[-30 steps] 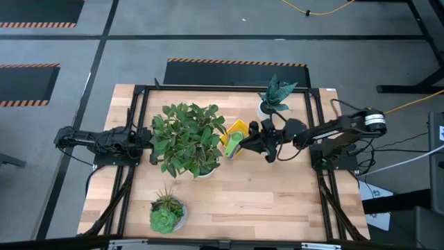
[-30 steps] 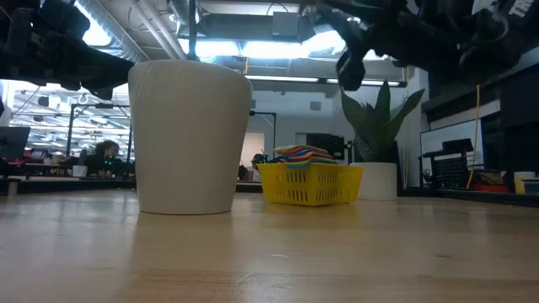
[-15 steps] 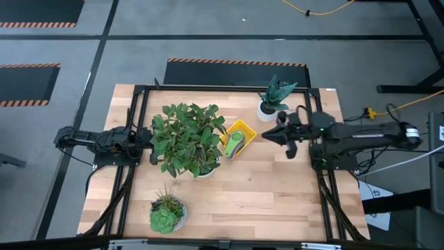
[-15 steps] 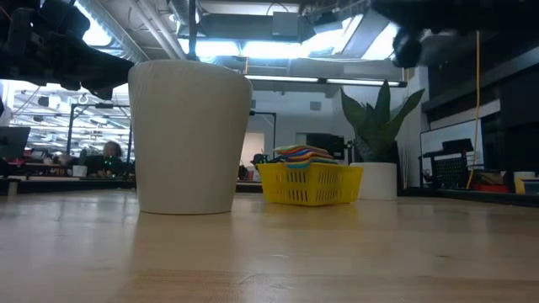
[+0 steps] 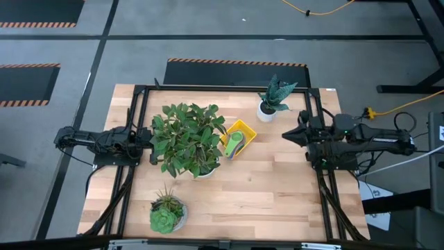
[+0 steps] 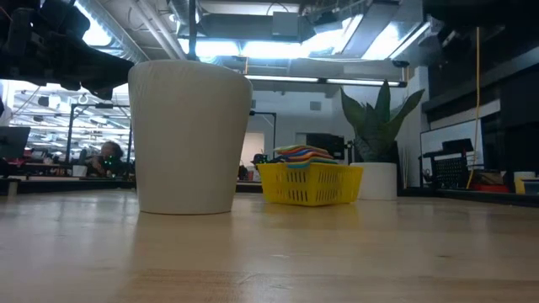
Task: Nest measuring cups in basket
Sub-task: Return to Home Position
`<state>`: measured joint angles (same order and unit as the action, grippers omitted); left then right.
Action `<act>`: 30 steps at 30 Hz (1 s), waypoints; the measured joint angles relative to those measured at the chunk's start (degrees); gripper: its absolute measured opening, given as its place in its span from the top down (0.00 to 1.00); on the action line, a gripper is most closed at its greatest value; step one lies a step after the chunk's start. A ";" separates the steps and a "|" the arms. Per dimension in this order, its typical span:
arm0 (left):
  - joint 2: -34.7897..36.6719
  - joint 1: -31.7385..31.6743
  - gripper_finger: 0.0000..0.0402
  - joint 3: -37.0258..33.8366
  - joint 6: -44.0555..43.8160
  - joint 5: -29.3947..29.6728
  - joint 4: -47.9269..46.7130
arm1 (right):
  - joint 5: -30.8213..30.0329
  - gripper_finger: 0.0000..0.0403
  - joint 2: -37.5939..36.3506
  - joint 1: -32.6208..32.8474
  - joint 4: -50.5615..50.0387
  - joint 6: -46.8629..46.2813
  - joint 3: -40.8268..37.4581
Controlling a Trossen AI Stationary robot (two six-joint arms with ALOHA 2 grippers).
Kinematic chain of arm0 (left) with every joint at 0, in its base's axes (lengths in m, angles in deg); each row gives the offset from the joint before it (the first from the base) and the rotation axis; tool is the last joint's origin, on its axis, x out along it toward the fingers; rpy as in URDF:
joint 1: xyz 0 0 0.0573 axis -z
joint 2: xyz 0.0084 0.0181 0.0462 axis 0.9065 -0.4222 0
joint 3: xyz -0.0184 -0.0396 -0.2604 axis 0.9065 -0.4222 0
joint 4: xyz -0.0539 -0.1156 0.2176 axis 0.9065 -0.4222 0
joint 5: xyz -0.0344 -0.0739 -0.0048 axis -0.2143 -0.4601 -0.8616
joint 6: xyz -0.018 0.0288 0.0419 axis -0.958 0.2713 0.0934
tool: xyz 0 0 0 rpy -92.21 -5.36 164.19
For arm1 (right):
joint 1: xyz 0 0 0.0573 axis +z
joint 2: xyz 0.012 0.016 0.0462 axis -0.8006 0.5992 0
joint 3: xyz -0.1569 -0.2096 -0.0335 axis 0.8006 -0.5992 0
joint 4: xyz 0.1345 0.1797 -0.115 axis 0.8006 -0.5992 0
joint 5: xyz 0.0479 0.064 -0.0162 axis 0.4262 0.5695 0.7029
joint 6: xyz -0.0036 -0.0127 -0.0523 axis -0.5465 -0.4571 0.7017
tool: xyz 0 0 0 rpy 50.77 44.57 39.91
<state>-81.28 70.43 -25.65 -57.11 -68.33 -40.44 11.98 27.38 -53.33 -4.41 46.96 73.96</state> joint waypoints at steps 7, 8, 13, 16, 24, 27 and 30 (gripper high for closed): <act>0.00 -0.01 0.71 0.00 0.00 0.00 0.01 | -0.01 0.93 -4.17 0.09 -3.94 1.94 0.00; 0.00 -0.02 0.71 0.00 0.00 -0.01 0.01 | -0.01 0.93 -4.71 0.09 -4.71 1.94 0.00; 0.02 -0.01 0.71 0.01 0.00 -0.01 -0.01 | -1.14 0.93 -7.29 0.09 -7.65 1.97 0.00; 0.00 0.01 0.71 0.01 0.00 0.00 0.01 | -1.58 0.93 -8.92 0.07 -8.79 3.10 0.00; 0.00 0.01 0.71 0.01 0.00 0.00 0.01 | -1.58 0.93 -14.60 0.09 -8.88 4.34 -3.90; 0.00 -0.01 0.71 -0.01 0.00 -0.02 0.00 | -1.56 0.93 -18.17 0.07 -8.31 3.25 -7.09; 0.02 0.00 0.71 -0.01 0.00 -0.02 0.00 | -1.54 0.93 -20.06 0.07 -7.23 2.61 -9.79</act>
<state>-81.26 70.42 -25.66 -57.11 -68.35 -40.44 10.44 7.33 -53.26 -11.64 49.57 64.17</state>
